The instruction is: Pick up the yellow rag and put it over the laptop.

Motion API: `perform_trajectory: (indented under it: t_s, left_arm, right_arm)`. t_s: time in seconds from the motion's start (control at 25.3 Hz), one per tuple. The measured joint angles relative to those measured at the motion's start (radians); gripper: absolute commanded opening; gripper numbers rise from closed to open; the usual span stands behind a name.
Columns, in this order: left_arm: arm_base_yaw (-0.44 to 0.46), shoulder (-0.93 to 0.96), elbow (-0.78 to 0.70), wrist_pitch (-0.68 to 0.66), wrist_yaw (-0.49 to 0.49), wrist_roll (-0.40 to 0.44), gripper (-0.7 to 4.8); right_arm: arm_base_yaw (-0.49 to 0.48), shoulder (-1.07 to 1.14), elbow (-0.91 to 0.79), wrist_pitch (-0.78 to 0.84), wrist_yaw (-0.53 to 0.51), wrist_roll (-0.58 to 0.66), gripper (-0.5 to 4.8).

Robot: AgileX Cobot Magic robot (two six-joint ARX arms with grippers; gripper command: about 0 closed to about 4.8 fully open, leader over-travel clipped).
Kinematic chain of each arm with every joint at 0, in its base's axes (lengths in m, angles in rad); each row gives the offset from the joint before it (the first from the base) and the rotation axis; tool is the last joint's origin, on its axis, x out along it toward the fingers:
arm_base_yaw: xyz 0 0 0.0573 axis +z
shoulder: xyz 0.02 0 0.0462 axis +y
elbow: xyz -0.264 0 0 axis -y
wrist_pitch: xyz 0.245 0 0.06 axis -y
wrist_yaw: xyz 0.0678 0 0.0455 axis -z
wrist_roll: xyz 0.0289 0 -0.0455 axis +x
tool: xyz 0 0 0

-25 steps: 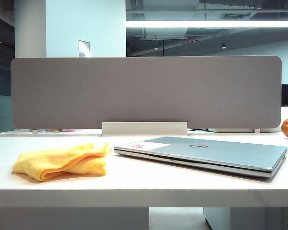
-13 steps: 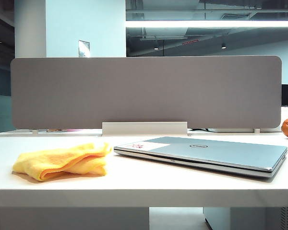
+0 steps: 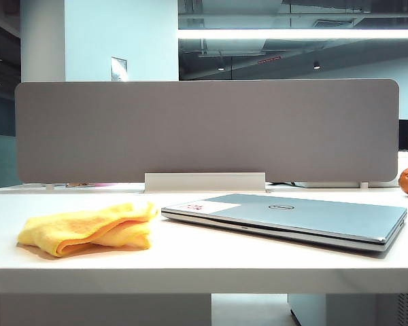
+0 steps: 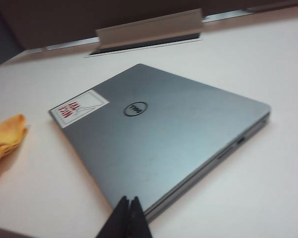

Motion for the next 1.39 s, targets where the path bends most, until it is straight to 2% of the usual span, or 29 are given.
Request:
perform_trajectory:
  t_s: [0.16,0.24,0.51,0.71,0.99,1.11,1.31,1.39]
  left_arm:
    - [0.000,0.000,0.000,-0.025,0.000,-0.134,-0.06]
    - [0.000,0.000,0.000,-0.038,0.001,-0.154,-0.06]
    - [0.000,0.003,0.038,-0.039,0.071,-0.161,-0.06]
    - [0.000,0.073,0.088,-0.038,0.088,-0.183,-0.06]
    - [0.000,0.438,0.261,-0.037,0.184,-0.183,-0.04]
    - [0.000,0.694,0.386,-0.039,0.216,-0.183,0.00]
    - [-0.001,0.875,0.489,-0.039,0.301,-0.183,-0.01]
    - [-0.021,0.947,0.526,-0.042,0.307,-0.184,-0.01]
  right_arm:
    - [0.000,0.000,0.000,0.009,-0.145,0.001,-0.01]
    - [0.000,0.000,0.000,0.016,-0.204,0.001,-0.01]
    - [0.000,0.000,0.000,0.016,-0.216,0.002,-0.01]
    - [0.000,0.000,0.000,0.016,-0.215,0.002,-0.01]
    - [0.000,0.000,0.000,0.016,-0.215,0.002,-0.01]
    - [0.000,0.000,0.000,0.016,-0.214,0.002,-0.01]
    - [0.000,0.000,0.000,0.016,-0.214,0.002,-0.01]
    - [0.000,0.000,0.000,0.016,-0.214,0.002,-0.01]
